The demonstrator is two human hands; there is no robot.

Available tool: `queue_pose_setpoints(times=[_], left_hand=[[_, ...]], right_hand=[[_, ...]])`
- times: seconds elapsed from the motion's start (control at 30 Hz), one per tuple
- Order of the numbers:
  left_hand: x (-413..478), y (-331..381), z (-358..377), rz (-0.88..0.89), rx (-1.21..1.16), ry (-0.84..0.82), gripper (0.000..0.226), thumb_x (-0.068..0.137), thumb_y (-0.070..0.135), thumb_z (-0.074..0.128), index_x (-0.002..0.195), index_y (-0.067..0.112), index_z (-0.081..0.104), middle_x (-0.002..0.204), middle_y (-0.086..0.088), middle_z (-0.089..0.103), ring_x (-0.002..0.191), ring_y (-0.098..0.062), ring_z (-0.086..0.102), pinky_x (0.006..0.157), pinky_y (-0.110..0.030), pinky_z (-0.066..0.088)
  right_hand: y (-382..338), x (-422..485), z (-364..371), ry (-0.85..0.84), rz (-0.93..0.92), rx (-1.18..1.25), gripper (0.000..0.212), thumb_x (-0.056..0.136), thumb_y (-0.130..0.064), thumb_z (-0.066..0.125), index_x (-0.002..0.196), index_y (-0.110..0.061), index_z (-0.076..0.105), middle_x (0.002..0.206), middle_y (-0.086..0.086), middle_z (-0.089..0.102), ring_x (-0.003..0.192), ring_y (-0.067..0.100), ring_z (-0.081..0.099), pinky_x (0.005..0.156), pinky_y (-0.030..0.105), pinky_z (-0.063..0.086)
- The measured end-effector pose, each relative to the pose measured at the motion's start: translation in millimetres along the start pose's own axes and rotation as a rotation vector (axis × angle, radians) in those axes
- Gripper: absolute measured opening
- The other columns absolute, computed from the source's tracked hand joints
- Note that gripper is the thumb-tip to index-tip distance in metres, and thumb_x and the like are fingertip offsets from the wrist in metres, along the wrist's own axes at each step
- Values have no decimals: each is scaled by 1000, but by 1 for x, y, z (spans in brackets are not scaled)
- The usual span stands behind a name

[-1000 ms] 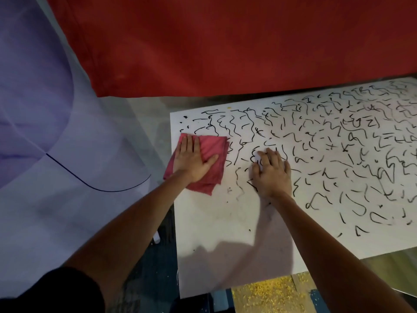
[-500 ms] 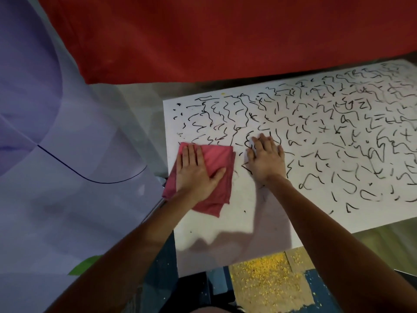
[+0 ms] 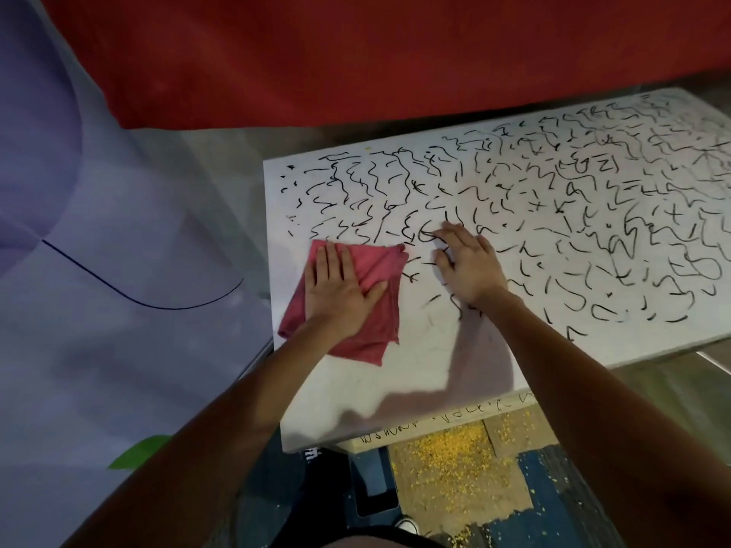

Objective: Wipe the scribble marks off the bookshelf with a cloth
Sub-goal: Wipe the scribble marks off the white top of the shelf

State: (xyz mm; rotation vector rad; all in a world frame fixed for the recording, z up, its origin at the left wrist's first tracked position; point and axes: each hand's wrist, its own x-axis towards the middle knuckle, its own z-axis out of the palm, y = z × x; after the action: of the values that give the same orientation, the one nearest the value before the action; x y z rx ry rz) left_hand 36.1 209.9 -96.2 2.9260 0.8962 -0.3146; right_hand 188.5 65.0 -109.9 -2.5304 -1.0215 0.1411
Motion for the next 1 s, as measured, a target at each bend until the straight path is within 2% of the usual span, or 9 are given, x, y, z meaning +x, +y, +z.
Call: queue_pose_setpoints(times=[0.2, 0.33, 0.43, 0.5, 0.6, 0.73, 0.83, 0.93, 1.0], left_hand=[[-72, 13, 23, 223, 9, 5, 114, 50, 75, -44, 138, 5, -27, 150, -19, -26, 140, -30, -25, 111, -41, -20], [-36, -10, 14, 158, 13, 6, 117, 55, 78, -37, 147, 7, -20, 157, -16, -18, 145, -29, -19, 115, -39, -12], [6, -20, 1, -38, -53, -23, 89, 91, 68, 7, 151, 4, -10, 159, -17, -11, 146, -30, -16, 117, -44, -7], [10, -14, 0, -83, -78, -27, 85, 95, 62, 17, 151, 3, -9, 159, -18, -10, 146, -31, -14, 117, -48, -7], [-16, 6, 11, -20, -47, -11, 89, 91, 68, 6, 150, 3, -10, 159, -20, -9, 146, -34, -12, 115, -52, -7], [-63, 20, 21, 164, -30, -14, 116, 49, 75, -43, 141, 6, -24, 157, -22, -13, 145, -37, -16, 111, -51, -15], [-40, 12, 14, 147, -66, -33, 128, 46, 78, -40, 149, 7, -16, 158, -18, -14, 145, -34, -17, 113, -53, -12], [-17, 10, 2, 64, -62, -50, 112, 65, 79, -15, 151, 7, -10, 159, -18, -11, 146, -34, -14, 114, -54, -9], [-23, 14, 4, 79, -60, -64, 110, 68, 76, -16, 152, 5, -4, 158, -22, -7, 146, -37, -10, 114, -56, -7]], right_hand=[[0, 0, 0, 4, 4, 9, 43, 101, -26, 38, 143, -18, 39, 155, -5, 28, 143, 12, 21, 116, 30, 6], [1, 0, 0, -15, 1, 13, 44, 101, -26, 37, 145, -19, 37, 156, -7, 26, 144, 11, 20, 116, 29, 5], [3, 1, 1, 13, -6, 29, 43, 101, -26, 39, 143, -19, 40, 155, -6, 28, 143, 12, 22, 117, 30, 6], [2, 1, 2, 30, 2, 44, 42, 100, -25, 40, 141, -19, 42, 154, -6, 29, 142, 12, 24, 117, 30, 6], [0, 1, 3, 54, 12, 43, 41, 99, -25, 40, 140, -20, 44, 153, -6, 32, 141, 11, 26, 117, 30, 7], [-1, 0, 5, 75, 7, 31, 40, 99, -23, 41, 139, -20, 45, 151, -5, 34, 140, 12, 28, 116, 31, 8], [1, 1, 8, 96, -10, 15, 39, 100, -22, 42, 139, -18, 46, 150, -2, 36, 140, 15, 29, 116, 33, 10], [-1, 0, 9, 106, 2, 13, 43, 98, -29, 37, 137, -17, 48, 149, -1, 38, 139, 16, 32, 115, 35, 13], [-5, -1, 8, 94, 14, 2, 55, 90, -36, 28, 138, -17, 48, 149, -1, 39, 139, 16, 31, 115, 35, 14]])
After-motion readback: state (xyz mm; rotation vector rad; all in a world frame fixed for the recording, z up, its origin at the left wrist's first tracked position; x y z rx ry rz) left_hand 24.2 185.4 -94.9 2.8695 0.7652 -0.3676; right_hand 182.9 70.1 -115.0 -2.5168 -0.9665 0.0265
